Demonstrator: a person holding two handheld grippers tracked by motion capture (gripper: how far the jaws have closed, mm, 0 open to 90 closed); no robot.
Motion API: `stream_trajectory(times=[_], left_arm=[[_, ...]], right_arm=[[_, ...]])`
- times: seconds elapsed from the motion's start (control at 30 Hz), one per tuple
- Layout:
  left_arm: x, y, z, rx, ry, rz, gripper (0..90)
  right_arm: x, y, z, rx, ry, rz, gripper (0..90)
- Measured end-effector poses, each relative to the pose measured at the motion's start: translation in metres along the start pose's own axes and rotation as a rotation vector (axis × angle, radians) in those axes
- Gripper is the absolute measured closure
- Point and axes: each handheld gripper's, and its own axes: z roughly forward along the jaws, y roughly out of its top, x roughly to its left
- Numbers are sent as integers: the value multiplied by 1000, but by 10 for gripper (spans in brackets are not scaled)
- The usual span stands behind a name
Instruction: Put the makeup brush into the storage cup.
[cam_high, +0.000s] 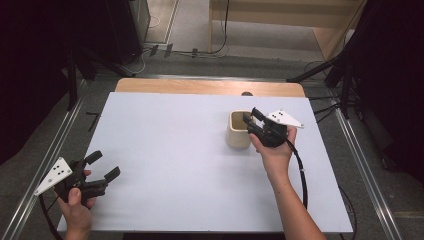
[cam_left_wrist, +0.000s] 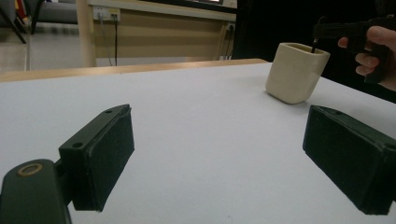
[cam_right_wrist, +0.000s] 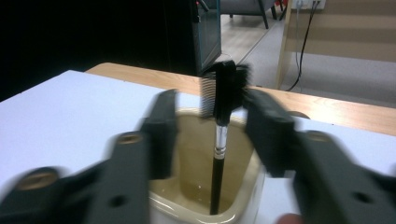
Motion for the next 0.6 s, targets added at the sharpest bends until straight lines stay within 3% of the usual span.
stream_trajectory(times=[0.13,0.6], left_arm=[[0,0,0,-1,0,0,95],[-1,0,1,-4,0,1,95]], right_arm=[[-1,0,-4,44,-14,19,180],[-7,-12,-28,28,21,1,72]])
